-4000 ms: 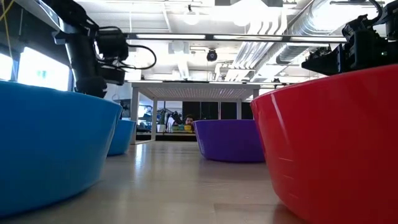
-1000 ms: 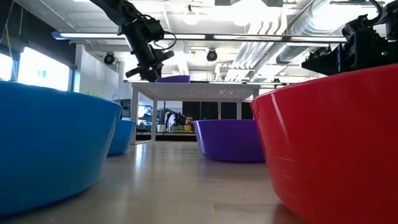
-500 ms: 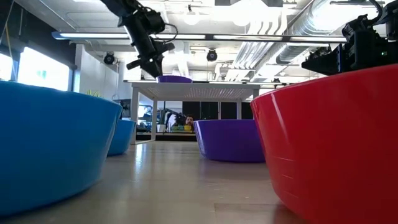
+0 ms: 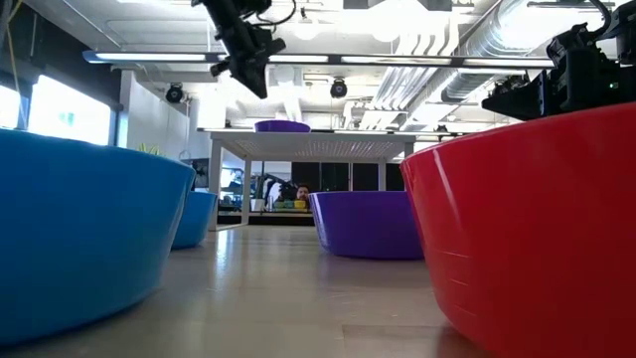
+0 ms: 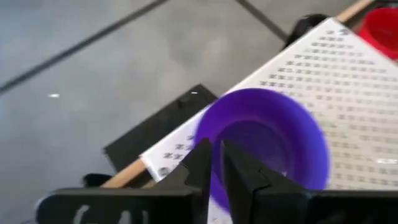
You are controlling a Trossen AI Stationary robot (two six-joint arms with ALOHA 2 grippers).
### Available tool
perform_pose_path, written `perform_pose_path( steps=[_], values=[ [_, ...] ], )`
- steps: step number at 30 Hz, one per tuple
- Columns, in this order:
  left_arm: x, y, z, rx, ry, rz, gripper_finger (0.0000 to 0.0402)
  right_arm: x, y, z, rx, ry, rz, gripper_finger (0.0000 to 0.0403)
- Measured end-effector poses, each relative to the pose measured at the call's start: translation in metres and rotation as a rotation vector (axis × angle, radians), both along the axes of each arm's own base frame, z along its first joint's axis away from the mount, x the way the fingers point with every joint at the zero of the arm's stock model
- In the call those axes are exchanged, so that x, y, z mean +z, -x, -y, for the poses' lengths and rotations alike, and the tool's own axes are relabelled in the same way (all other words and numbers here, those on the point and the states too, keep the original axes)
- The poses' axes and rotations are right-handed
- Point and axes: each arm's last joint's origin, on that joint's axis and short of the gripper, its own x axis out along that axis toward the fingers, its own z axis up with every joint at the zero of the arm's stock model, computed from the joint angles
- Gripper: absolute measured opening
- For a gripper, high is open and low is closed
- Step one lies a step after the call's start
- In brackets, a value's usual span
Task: Pick & Place Mini bowls
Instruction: Put the blue bowl on the shelf
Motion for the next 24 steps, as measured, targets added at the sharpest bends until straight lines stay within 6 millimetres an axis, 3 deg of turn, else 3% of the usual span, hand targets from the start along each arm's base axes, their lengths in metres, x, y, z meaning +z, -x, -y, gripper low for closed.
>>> perform_pose_path(
  steps=[4, 7, 12, 19, 24],
  values=[
    [0.010, 0.010, 0.021, 0.017, -0.075, 0.002, 0.0004, 0.000, 0.000, 0.000, 0.000, 0.000, 0.000, 0.0000],
    [0.007, 0.013, 0.039, -0.037, -0.123, 0.047, 0.0007, 0.000, 0.000, 0.000, 0.000, 0.000, 0.000, 0.0000],
    [-0.022, 0.021, 0.068, -0.158, -0.178, 0.164, 0.0002, 0.000, 0.000, 0.000, 0.000, 0.000, 0.000, 0.0000],
    [-0.062, 0.047, 0.095, -0.442, -0.224, 0.384, 0.0003, 0.000, 0.000, 0.000, 0.001, 0.000, 0.000, 0.0000],
    [-0.096, 0.054, 0.105, -0.516, 0.038, 0.412, 0.0003, 0.000, 0.000, 0.000, -0.001, 0.000, 0.000, 0.0000]
  ],
)
